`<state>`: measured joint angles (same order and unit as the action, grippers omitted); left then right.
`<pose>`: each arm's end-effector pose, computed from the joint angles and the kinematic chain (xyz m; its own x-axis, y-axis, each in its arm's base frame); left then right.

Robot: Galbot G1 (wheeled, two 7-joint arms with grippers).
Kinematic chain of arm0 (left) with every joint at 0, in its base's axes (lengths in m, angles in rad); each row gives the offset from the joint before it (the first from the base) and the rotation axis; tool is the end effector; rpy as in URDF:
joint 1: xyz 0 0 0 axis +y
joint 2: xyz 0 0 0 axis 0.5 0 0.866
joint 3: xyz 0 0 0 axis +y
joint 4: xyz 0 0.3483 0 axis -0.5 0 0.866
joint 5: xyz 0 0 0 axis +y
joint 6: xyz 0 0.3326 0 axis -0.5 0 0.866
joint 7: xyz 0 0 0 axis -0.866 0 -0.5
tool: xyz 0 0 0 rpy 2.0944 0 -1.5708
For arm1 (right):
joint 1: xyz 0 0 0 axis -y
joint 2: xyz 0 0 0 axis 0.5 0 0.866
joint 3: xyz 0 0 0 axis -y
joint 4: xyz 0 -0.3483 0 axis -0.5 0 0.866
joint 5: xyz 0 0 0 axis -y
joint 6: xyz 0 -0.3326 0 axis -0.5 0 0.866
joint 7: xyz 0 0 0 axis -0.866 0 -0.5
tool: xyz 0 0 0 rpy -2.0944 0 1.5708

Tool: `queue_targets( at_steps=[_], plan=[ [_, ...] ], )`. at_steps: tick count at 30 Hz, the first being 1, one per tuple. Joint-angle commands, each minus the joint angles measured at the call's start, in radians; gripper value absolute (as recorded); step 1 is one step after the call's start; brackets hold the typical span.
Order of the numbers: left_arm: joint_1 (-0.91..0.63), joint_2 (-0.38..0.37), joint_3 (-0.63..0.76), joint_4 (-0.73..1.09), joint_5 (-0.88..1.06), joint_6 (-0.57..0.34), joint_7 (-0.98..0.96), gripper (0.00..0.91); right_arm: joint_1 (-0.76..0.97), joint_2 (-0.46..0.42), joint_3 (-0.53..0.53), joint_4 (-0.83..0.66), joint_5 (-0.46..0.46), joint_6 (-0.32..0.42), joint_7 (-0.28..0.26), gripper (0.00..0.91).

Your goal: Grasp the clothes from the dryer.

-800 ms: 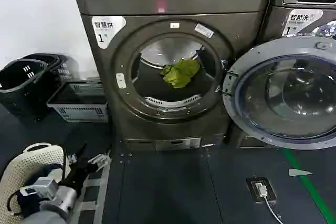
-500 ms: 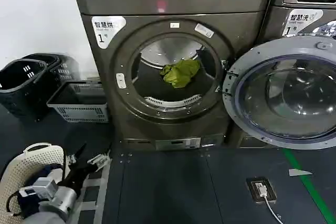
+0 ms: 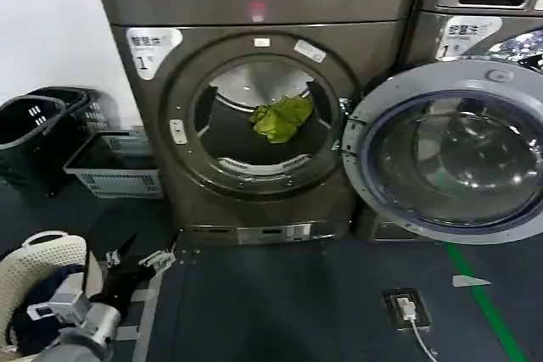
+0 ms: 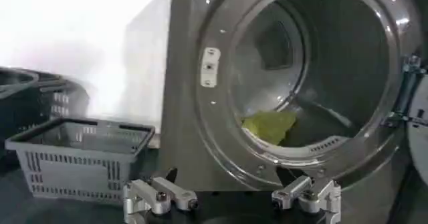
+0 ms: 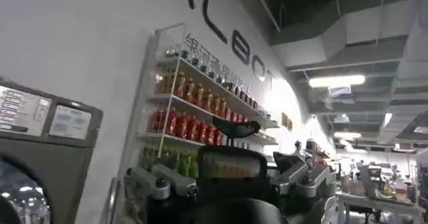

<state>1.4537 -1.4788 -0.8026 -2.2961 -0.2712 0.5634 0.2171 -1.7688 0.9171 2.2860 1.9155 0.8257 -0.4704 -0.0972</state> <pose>0.1720 0.0800 -0.2056 -0.9755 0.1018 0.1952 0.0817 0.9908 -0.1083 -0.0450 -0.3874 0.0391 -0.5946 0.7245 -0.3488 0.7980 0.5848 -0.1456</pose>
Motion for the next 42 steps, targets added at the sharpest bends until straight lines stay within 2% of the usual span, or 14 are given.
queue_targets(
  at_steps=[1, 32, 37, 42],
  plan=[
    [0.000, 0.000, 0.000, -0.001, -0.001, 0.001, 0.000, 0.907, 0.001, 0.000, -0.001, 0.000, 0.002, 0.001, -0.001, 0.907],
    [0.009, -0.009, -0.004, -0.006, 0.001, 0.002, 0.004, 0.907, 0.031, -0.004, -0.039, 0.006, 0.001, 0.007, -0.019, 0.907],
    [0.011, -0.007, 0.000, -0.008, 0.002, 0.002, 0.005, 0.907, 0.025, -0.001, -0.040, 0.007, 0.016, 0.054, -0.021, 0.907],
    [0.009, -0.006, -0.001, -0.015, 0.000, -0.003, 0.007, 0.907, 0.024, 0.009, -0.039, 0.020, 0.033, 0.060, -0.036, 0.907]
  ],
)
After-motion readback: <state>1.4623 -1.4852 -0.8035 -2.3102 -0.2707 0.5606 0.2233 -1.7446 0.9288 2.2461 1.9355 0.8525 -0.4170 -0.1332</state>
